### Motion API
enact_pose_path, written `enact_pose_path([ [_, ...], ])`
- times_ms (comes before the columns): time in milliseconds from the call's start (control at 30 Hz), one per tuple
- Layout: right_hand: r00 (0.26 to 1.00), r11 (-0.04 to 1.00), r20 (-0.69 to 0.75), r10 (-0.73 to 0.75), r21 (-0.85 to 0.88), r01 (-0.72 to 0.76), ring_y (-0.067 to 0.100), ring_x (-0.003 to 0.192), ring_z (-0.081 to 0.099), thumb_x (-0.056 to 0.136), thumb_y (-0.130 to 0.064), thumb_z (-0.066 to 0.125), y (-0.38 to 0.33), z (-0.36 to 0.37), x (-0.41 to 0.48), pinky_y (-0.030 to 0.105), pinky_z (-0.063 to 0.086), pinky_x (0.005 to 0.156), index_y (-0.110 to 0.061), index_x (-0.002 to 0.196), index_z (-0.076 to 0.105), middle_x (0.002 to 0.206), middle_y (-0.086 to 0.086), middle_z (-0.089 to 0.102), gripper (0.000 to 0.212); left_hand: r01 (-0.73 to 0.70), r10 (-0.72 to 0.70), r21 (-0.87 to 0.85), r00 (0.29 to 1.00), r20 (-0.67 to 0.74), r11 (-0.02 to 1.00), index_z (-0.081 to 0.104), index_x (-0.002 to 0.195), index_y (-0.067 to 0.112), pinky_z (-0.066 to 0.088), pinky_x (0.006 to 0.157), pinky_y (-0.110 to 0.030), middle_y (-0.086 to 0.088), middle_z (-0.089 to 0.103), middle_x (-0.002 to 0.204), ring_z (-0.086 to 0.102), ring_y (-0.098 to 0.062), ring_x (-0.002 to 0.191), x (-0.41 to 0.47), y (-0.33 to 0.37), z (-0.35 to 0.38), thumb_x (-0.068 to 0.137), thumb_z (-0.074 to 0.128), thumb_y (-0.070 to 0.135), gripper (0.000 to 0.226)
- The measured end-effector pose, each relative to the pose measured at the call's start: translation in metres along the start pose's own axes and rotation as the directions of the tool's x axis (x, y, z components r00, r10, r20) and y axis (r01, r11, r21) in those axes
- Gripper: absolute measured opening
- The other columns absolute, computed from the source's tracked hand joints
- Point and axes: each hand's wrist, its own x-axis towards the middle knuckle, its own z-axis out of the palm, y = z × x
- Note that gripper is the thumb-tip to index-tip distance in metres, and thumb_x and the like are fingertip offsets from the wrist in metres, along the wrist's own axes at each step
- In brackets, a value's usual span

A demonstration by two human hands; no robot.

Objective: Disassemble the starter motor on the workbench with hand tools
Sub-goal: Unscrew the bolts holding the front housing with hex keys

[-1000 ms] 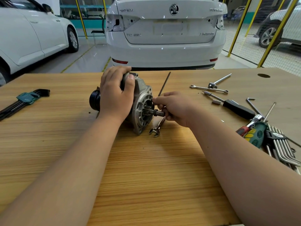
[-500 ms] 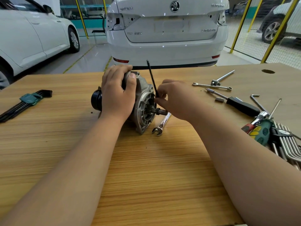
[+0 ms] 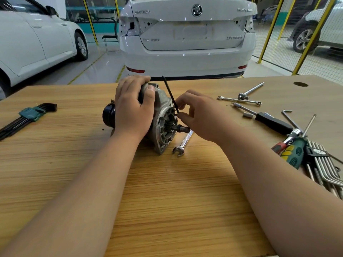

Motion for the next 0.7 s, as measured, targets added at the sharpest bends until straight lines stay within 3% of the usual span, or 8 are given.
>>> enact_pose_path([
  [133, 1.000, 0.998, 0.026, 0.004, 0.068, -0.006, -0.005, 0.070, 0.046, 0.091, -0.014, 0.064, 0.0000, -0.0018, -0.0013, 0.016, 0.037, 0.063, -0.023, 0.106, 0.065, 0.096, -0.019, 0.050, 0.018, 0.000, 0.000, -0.005, 1.000, 0.004, 1.000, 0.059, 0.124, 0.012, 0.032, 0.110, -0.036, -0.004, 0.056, 0.126, 0.040, -0.017, 0.127, 0.0001, -0.0003, -0.0004, 0.097, 0.041, 0.028, 0.037],
  [333, 0.986, 1.000, 0.164, -0.010, 0.029, 0.005, 0.000, 0.077, 0.049, 0.089, -0.012, 0.065, -0.0024, -0.0092, 0.0020, 0.015, 0.038, 0.064, -0.032, 0.088, 0.063, 0.094, -0.020, 0.049, 0.020, -0.004, 0.004, -0.006, 1.000, 0.000, 1.000, 0.060, 0.123, 0.011, 0.032, 0.109, -0.034, -0.003, 0.057, 0.125, 0.041, -0.017, 0.126, -0.0002, -0.0007, -0.0006, 0.097, 0.042, 0.029, 0.037],
  [500, 0.982, 1.000, 0.190, -0.007, -0.025, 0.012, 0.005, 0.084, 0.048, 0.088, -0.014, 0.068, 0.0000, -0.0070, 0.0037, 0.021, 0.040, 0.071, -0.028, 0.100, 0.067, 0.102, -0.016, 0.050, 0.018, -0.011, 0.011, -0.006, 1.000, -0.005, 1.000, 0.060, 0.123, 0.012, 0.032, 0.109, -0.034, -0.002, 0.057, 0.125, 0.041, -0.015, 0.126, 0.0005, -0.0018, -0.0004, 0.097, 0.043, 0.027, 0.035],
  [700, 0.991, 1.000, 0.132, -0.015, 0.004, 0.014, 0.002, 0.079, 0.051, 0.088, -0.013, 0.068, 0.0014, -0.0050, 0.0003, 0.015, 0.039, 0.067, -0.026, 0.098, 0.069, 0.098, -0.017, 0.053, 0.016, -0.008, 0.008, -0.007, 1.000, 0.003, 1.000, 0.060, 0.124, 0.011, 0.032, 0.110, -0.036, -0.003, 0.057, 0.125, 0.041, -0.016, 0.127, 0.0004, -0.0013, -0.0003, 0.096, 0.042, 0.029, 0.037],
])
